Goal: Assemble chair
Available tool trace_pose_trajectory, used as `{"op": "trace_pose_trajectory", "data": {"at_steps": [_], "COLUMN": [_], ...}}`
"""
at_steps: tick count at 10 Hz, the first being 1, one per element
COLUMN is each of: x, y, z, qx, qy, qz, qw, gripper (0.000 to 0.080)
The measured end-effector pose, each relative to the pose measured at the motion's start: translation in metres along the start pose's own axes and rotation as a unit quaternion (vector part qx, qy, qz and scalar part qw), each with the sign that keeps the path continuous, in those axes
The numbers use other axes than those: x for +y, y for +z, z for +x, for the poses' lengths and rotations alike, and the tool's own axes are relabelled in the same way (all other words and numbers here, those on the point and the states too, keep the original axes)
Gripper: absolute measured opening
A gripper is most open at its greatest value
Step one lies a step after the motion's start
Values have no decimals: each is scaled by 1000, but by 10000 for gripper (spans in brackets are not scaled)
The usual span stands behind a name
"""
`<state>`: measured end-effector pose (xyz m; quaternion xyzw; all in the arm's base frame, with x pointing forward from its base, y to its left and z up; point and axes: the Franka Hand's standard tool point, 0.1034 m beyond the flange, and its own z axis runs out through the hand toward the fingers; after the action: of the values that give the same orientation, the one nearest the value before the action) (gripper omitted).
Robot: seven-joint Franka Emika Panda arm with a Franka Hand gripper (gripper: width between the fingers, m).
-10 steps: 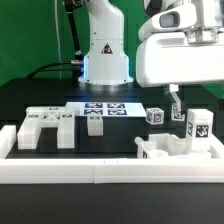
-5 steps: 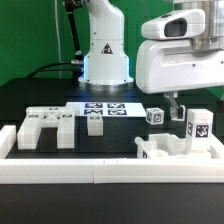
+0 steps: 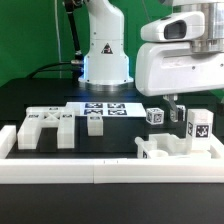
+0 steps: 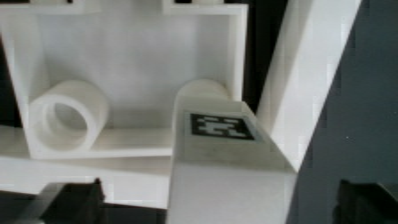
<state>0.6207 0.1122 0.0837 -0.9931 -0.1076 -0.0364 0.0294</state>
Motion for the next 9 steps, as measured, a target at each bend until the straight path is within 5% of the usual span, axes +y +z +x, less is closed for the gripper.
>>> {"op": "trace_pose_trajectory", "data": {"at_steps": [1, 3, 7, 9], "x": [0, 0, 1, 1], "y": [2, 2, 2, 2], "z": [0, 0, 0, 0], "qx": [2, 2, 2, 5], "qy": [-12, -11, 17, 128], "qz": [-1, 0, 1, 8], "qw": [1000, 1000, 1000, 992], "gripper": [622, 285, 288, 288]}}
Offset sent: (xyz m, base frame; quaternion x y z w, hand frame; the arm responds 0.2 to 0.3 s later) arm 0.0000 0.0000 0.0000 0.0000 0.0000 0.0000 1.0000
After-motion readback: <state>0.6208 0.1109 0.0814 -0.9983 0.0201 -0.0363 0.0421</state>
